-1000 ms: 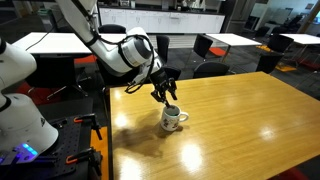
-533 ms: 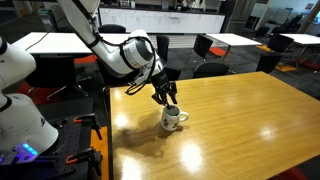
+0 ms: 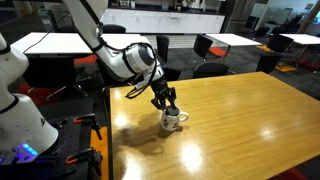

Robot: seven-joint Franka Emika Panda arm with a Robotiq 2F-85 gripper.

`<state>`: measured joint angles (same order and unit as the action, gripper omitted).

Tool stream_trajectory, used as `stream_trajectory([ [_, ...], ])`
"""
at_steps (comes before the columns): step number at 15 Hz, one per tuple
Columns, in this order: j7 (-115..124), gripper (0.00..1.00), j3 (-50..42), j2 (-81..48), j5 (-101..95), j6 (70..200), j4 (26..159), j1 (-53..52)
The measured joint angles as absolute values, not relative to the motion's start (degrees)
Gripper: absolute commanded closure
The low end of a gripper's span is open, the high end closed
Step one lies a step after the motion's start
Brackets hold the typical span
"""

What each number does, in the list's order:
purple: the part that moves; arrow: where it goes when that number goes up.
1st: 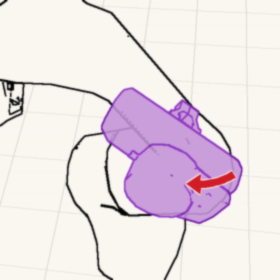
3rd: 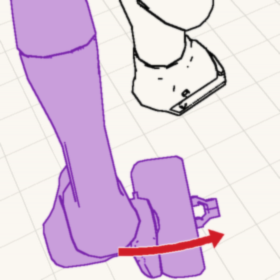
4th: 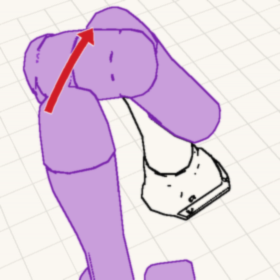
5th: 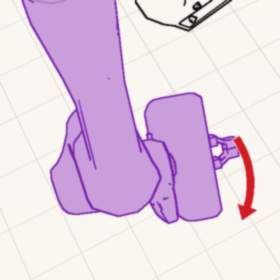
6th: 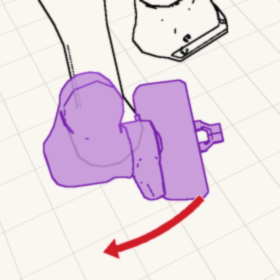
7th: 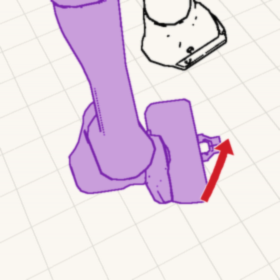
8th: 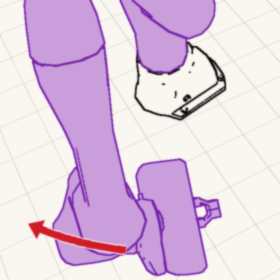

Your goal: Take the pen from the white cup and put it on the table

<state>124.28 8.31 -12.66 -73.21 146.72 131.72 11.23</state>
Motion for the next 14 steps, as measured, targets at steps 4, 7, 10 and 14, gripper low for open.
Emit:
stream_trajectory([
  [4, 124.3, 0.5, 4.1, -13.8, -73.1, 146.7, 131.0, 6.3],
  [7, 124.3, 0.5, 2.8, -13.8, -73.0, 146.7, 130.6, 4.4],
  [10, 124.3, 0.49, 2.2, -13.8, -72.9, 146.7, 130.0, 3.5],
  [14, 124.3, 0.47, 1.5, -13.8, -72.8, 146.7, 129.7, 3.2],
])
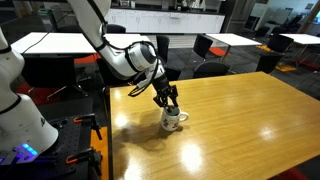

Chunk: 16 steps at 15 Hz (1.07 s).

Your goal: Take the pen from the white cup and put it on the table

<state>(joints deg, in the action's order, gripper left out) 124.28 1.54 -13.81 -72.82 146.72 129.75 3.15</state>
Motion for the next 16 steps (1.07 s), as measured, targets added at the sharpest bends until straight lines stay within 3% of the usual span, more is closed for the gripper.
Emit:
stream_trajectory([
  [7, 124.3, 0.44, 1.4, -15.4, -72.8, 146.9, 129.3, 3.1],
  [16, 124.2, 0.51, 1.4, -16.9, -71.7, 147.5, 128.0, 2.9],
])
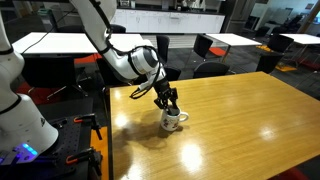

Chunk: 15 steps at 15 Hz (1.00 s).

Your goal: Take the pen from the white cup and put it on the table

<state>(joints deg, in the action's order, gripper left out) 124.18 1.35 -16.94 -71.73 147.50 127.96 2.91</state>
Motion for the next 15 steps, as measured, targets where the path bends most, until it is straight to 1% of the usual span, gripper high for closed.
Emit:
stream_trajectory([
  [4, 124.1, 0.5, 1.3, -17.4, -70.1, 147.5, 127.6, 2.9],
  [8, 124.1, 0.51, 1.0, -18.2, -69.5, 147.5, 127.1, 2.9],
  [9, 124.1, 0.5, 0.8, -18.5, -69.5, 147.5, 126.9, 2.8],
  [10, 124.1, 0.47, 0.7, -18.7, -69.4, 147.5, 126.8, 2.7],
  [11, 124.1, 0.5, 0.6, -18.9, -69.4, 147.5, 126.7, 2.7],
  [12, 124.1, 0.57, 0.5, -19.1, -69.4, 147.5, 126.5, 2.6],
  [13, 124.1, 0.72, 0.4, -19.2, -69.4, 147.5, 126.4, 2.5],
  [15, 124.1, 0.88, 0.3, -19.5, -69.4, 147.5, 126.1, 2.5],
])
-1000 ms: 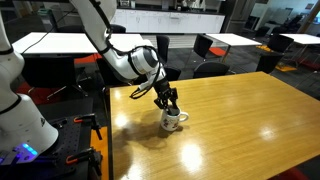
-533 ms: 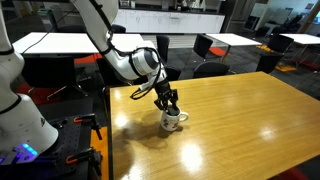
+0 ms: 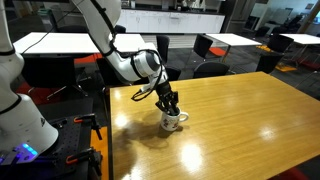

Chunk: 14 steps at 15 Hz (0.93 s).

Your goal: Take the pen from the white cup and put it on the table

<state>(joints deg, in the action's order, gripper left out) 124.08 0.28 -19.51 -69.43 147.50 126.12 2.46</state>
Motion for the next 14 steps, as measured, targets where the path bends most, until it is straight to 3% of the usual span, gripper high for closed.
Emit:
stream_trajectory([
  [1, 124.1, 0.99, 0.3, -19.7, -69.4, 147.5, 126.0, 2.4],
  [14, 124.0, 0.97, 0.2, -20.1, -69.5, 146.2, 125.4, 1.2],
])
